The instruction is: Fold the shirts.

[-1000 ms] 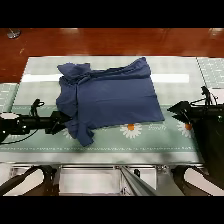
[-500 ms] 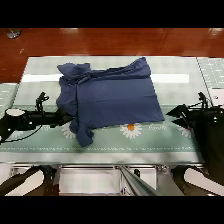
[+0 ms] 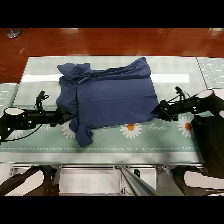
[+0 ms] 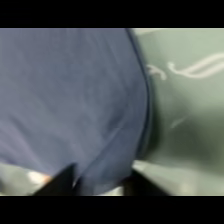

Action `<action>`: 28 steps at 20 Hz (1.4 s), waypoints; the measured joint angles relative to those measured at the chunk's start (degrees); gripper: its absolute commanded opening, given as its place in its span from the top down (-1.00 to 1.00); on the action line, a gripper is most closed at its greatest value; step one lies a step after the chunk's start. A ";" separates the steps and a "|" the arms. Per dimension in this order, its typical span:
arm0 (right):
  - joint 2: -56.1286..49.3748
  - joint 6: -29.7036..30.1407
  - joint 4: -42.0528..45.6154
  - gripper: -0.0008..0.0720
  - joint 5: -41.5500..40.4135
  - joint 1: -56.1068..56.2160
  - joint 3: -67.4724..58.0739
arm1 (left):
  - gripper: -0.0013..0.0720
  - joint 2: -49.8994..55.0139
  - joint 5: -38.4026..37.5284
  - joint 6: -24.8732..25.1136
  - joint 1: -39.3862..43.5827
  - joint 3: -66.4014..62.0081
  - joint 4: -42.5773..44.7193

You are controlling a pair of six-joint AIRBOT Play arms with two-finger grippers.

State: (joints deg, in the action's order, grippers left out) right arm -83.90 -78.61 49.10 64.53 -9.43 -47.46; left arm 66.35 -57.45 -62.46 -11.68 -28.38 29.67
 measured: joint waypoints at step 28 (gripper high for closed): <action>40.54 -7.82 31.89 0.93 23.15 5.16 -70.40 | 0.89 -31.36 -11.67 -18.75 -0.83 -79.06 45.88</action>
State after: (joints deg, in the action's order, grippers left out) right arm -43.35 -86.43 80.99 87.68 -4.27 -117.86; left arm 34.98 -69.12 -81.21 -12.51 -107.44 75.55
